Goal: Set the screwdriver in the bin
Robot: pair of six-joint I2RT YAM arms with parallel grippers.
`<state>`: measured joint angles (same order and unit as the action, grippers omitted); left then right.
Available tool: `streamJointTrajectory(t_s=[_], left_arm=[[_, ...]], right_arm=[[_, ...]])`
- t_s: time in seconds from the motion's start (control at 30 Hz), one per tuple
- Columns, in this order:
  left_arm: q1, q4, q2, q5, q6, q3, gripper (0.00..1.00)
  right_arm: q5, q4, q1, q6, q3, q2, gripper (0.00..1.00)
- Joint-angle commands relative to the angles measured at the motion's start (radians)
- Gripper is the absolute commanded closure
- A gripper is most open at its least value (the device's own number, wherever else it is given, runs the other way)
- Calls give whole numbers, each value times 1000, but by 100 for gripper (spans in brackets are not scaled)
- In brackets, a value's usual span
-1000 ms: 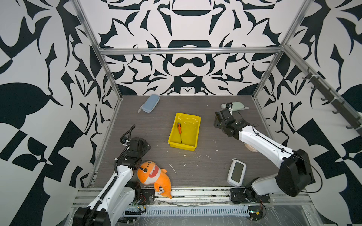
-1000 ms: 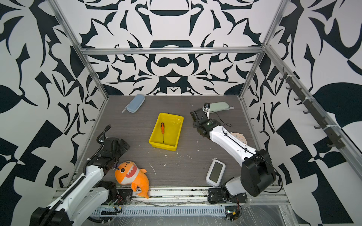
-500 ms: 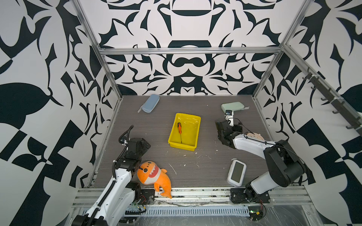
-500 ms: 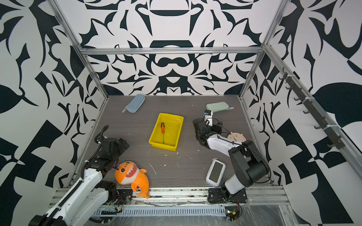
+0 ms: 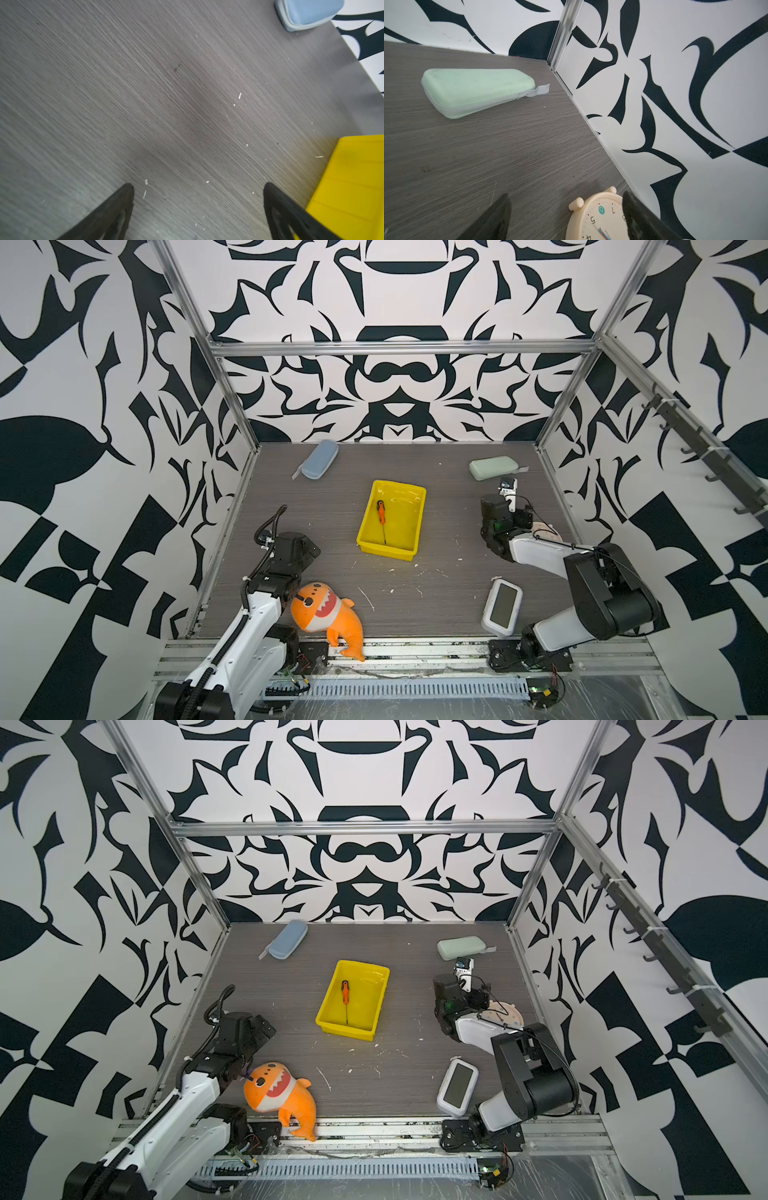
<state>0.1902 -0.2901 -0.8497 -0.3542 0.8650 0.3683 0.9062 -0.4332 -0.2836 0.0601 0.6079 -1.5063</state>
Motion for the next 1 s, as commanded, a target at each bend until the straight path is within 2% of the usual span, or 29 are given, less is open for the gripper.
streamJointTrajectory(t_s=[0.0, 0.23, 0.4, 0.53, 0.63, 0.77, 0.83, 0.93, 0.97], left_arm=[[-1, -8, -18, -8, 14, 32, 0], [-1, 3, -29, -11, 14, 32, 0], [-1, -9, -35, -17, 18, 40, 0], [-1, -31, -15, -33, 35, 36, 0], [-2, -17, 1, -43, 44, 22, 0], [-1, -28, 6, -60, 52, 23, 0], [-1, -32, 6, -66, 53, 24, 0], [-1, -25, 5, -72, 55, 22, 0], [-1, -22, 2, -80, 56, 23, 0]], right_arm=[[-46, -60, 16, -6, -13, 23, 14], [-103, -127, 39, 8, -61, 15, 14], [-174, -254, 53, -1, -145, 16, 13], [-234, -268, 109, 40, -172, 29, 13], [-289, -312, 125, 40, -176, 0, 13], [-440, -310, 126, -33, -157, -26, 9], [-456, -298, 126, -34, -153, -24, 13], [-537, -308, 128, -60, -158, -23, 38], [-546, -309, 128, -63, -158, -24, 40]])
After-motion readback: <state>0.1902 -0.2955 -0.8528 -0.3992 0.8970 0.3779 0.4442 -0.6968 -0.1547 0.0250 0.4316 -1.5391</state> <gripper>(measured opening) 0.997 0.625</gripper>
